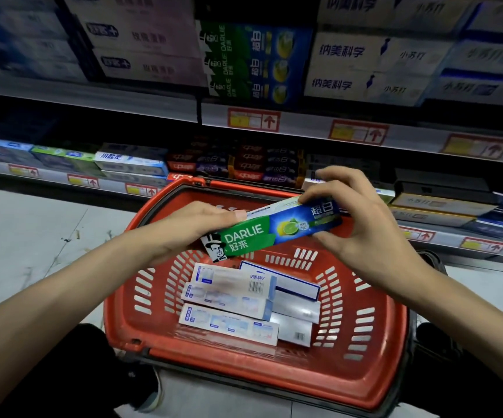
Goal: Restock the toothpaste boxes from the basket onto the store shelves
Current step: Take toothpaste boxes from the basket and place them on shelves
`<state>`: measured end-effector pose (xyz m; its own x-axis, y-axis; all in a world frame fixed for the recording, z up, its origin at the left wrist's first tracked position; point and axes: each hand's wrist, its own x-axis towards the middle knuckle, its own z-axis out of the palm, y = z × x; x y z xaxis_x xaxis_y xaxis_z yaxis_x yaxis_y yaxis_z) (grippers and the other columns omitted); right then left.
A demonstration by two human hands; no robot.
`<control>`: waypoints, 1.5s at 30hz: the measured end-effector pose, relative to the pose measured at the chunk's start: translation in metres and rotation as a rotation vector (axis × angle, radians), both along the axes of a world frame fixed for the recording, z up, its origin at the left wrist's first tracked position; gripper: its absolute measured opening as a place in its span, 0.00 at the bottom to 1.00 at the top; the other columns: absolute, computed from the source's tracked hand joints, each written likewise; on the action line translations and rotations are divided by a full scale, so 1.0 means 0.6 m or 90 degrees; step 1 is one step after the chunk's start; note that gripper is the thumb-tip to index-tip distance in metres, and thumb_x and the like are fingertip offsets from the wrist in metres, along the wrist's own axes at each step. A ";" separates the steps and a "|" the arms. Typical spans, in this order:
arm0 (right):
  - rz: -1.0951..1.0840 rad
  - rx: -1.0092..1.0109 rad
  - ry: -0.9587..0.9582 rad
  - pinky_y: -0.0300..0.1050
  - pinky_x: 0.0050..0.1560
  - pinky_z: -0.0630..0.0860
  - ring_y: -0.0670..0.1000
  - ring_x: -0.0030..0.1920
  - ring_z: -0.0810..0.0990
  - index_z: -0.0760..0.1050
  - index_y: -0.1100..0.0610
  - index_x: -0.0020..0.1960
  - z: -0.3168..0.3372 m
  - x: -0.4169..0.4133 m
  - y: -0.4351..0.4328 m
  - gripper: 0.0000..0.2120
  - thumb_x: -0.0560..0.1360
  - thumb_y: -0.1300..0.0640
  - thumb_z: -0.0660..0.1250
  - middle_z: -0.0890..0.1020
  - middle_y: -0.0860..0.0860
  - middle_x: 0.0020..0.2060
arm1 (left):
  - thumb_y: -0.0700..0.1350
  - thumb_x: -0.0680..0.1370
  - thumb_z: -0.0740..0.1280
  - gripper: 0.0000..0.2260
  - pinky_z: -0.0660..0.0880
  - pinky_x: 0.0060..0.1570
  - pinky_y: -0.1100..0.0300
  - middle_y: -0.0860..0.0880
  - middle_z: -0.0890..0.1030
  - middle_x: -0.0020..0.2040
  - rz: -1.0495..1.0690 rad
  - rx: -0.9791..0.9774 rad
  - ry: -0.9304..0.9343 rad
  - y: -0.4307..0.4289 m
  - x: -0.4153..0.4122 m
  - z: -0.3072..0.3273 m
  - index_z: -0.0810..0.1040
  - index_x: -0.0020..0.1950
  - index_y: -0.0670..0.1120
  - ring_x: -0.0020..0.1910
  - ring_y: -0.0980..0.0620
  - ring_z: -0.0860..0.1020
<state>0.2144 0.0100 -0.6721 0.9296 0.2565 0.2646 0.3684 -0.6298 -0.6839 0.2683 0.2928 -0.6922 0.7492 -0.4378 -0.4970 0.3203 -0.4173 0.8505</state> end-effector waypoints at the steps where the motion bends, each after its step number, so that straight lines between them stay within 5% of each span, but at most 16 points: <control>1: -0.015 0.009 0.059 0.26 0.62 0.70 0.39 0.72 0.67 0.75 0.40 0.68 0.000 0.001 -0.005 0.34 0.70 0.66 0.79 0.68 0.45 0.71 | 0.59 0.75 0.75 0.19 0.78 0.54 0.54 0.44 0.88 0.51 0.007 -0.004 -0.027 0.001 -0.001 0.003 0.88 0.55 0.44 0.50 0.45 0.85; 3: -0.044 0.030 0.190 0.22 0.58 0.70 0.38 0.70 0.68 0.66 0.32 0.75 0.002 0.003 -0.012 0.46 0.68 0.63 0.82 0.67 0.43 0.72 | 0.54 0.72 0.76 0.15 0.79 0.52 0.61 0.51 0.88 0.52 0.029 0.004 -0.085 0.002 -0.001 0.007 0.88 0.56 0.51 0.52 0.53 0.85; 6: -0.121 0.157 0.359 0.46 0.57 0.83 0.46 0.62 0.80 0.63 0.33 0.78 0.004 0.000 -0.014 0.51 0.65 0.59 0.84 0.73 0.45 0.67 | 0.49 0.71 0.79 0.17 0.80 0.52 0.64 0.55 0.88 0.53 0.049 0.001 -0.153 0.005 -0.005 0.007 0.86 0.60 0.53 0.55 0.56 0.85; 8: -0.169 0.291 0.463 0.54 0.58 0.84 0.52 0.55 0.86 0.66 0.38 0.77 0.003 -0.006 -0.012 0.48 0.62 0.55 0.84 0.78 0.49 0.62 | 0.47 0.69 0.82 0.21 0.79 0.55 0.65 0.56 0.86 0.57 0.042 0.029 -0.240 0.006 -0.007 0.007 0.85 0.62 0.55 0.58 0.59 0.83; 10: -0.185 0.352 0.518 0.53 0.58 0.84 0.54 0.53 0.88 0.69 0.42 0.76 -0.008 -0.011 -0.014 0.48 0.59 0.53 0.84 0.80 0.53 0.60 | 0.46 0.68 0.83 0.24 0.77 0.54 0.69 0.56 0.84 0.59 0.023 0.051 -0.327 0.004 -0.015 0.007 0.85 0.63 0.55 0.59 0.61 0.81; 15: -0.147 0.338 0.511 0.41 0.46 0.84 0.53 0.52 0.88 0.76 0.47 0.70 -0.020 -0.024 -0.017 0.35 0.69 0.71 0.79 0.84 0.52 0.58 | 0.44 0.65 0.84 0.25 0.75 0.52 0.71 0.61 0.82 0.57 0.031 0.031 -0.404 0.001 -0.024 0.005 0.84 0.61 0.55 0.61 0.59 0.79; 21: -0.148 0.366 0.504 0.40 0.48 0.83 0.51 0.52 0.88 0.79 0.49 0.64 -0.021 -0.026 -0.018 0.29 0.69 0.71 0.78 0.87 0.49 0.56 | 0.45 0.68 0.82 0.19 0.80 0.51 0.64 0.55 0.86 0.53 0.099 -0.032 -0.300 -0.007 -0.031 0.008 0.85 0.58 0.52 0.54 0.56 0.85; 26: -0.141 0.382 0.469 0.54 0.60 0.81 0.55 0.53 0.87 0.82 0.52 0.61 -0.013 -0.024 -0.018 0.19 0.73 0.66 0.77 0.88 0.51 0.53 | 0.56 0.75 0.72 0.14 0.78 0.50 0.55 0.45 0.87 0.49 0.162 -0.069 -0.155 -0.017 -0.037 0.010 0.88 0.49 0.47 0.48 0.49 0.85; 32: -0.130 0.482 0.481 0.53 0.64 0.78 0.55 0.54 0.87 0.83 0.57 0.60 -0.005 -0.016 -0.008 0.21 0.69 0.54 0.78 0.88 0.56 0.53 | 0.62 0.78 0.66 0.26 0.74 0.27 0.58 0.39 0.84 0.42 0.250 -0.163 0.074 -0.029 -0.039 0.027 0.86 0.51 0.39 0.33 0.44 0.80; 36: -0.144 0.524 0.488 0.46 0.52 0.79 0.52 0.48 0.87 0.84 0.60 0.59 -0.002 -0.013 -0.011 0.19 0.72 0.51 0.75 0.87 0.59 0.53 | 0.66 0.80 0.60 0.27 0.72 0.31 0.56 0.38 0.86 0.54 0.275 -0.216 0.081 -0.017 -0.024 0.033 0.86 0.56 0.45 0.38 0.40 0.82; 40: -0.200 0.591 0.494 0.39 0.43 0.81 0.55 0.50 0.88 0.86 0.63 0.56 -0.007 -0.003 -0.015 0.18 0.71 0.52 0.76 0.79 0.73 0.52 | 0.64 0.79 0.62 0.27 0.76 0.37 0.56 0.41 0.86 0.56 0.296 -0.196 0.045 -0.006 -0.011 0.031 0.81 0.63 0.43 0.46 0.42 0.85; 45: -0.200 0.646 0.477 0.39 0.42 0.77 0.51 0.44 0.86 0.81 0.68 0.61 0.002 0.018 0.002 0.20 0.75 0.56 0.73 0.87 0.54 0.40 | 0.53 0.77 0.70 0.15 0.75 0.41 0.57 0.44 0.86 0.53 0.351 -0.267 -0.012 0.007 0.001 0.035 0.83 0.60 0.46 0.46 0.48 0.82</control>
<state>0.2250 0.0112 -0.6711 0.9185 -0.0046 -0.3954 -0.3762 0.2981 -0.8773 0.2690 0.2968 -0.6711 0.9243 -0.1432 -0.3537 0.3748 0.1673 0.9119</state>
